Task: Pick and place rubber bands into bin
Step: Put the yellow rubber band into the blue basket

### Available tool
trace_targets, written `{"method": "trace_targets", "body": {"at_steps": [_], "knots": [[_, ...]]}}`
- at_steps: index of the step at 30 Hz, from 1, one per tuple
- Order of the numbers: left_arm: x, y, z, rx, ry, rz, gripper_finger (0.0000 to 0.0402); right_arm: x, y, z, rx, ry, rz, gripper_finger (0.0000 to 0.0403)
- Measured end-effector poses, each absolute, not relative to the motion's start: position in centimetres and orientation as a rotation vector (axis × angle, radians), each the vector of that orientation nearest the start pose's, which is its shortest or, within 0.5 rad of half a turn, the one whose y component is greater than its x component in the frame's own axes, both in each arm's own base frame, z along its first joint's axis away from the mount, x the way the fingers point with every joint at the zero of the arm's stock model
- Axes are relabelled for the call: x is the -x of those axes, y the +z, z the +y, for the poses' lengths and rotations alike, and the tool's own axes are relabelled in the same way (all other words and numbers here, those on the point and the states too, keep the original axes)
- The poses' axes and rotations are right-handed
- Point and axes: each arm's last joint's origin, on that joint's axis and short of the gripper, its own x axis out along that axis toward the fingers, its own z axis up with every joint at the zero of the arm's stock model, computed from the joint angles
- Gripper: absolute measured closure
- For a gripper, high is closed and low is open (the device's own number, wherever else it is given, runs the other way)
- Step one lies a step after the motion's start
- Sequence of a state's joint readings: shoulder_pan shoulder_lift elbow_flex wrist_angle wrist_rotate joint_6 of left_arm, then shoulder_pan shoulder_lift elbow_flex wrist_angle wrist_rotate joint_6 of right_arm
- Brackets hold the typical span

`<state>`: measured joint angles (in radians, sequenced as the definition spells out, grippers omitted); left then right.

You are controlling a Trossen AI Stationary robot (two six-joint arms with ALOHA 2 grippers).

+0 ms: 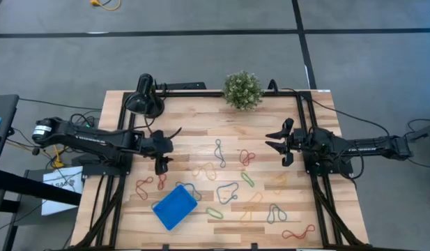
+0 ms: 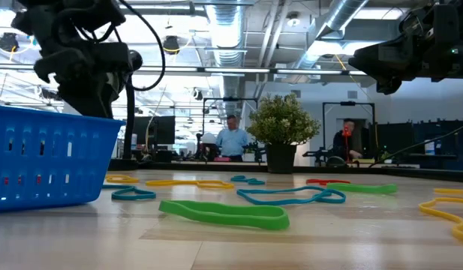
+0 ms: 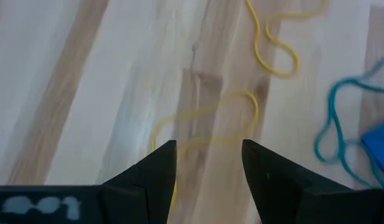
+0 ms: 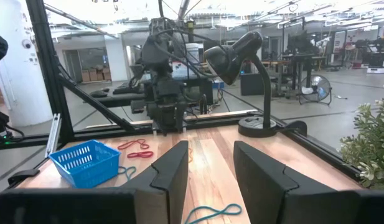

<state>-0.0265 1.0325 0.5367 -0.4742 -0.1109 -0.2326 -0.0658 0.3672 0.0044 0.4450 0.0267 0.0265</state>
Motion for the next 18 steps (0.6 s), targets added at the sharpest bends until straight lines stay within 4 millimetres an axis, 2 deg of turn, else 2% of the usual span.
{"method": "trace_targets", "body": {"at_steps": [4, 11, 18], "knots": [[-18.2, 17.6, -0.2, 0.113, 0.168, 0.922, 0.023, -12.0, 17.5, -0.9, -0.025, -0.092, -0.084, 0.028], [-18.1, 17.0, 0.0, 0.01, 0.174, 0.938, 0.023, -12.0, 17.5, -0.9, -0.025, -0.091, -0.083, 0.028], [-18.4, 14.9, 0.0, 0.015, 0.193, 1.048, 0.023, -12.0, 17.5, -0.9, -0.025, -0.092, -0.081, 0.028]]}}
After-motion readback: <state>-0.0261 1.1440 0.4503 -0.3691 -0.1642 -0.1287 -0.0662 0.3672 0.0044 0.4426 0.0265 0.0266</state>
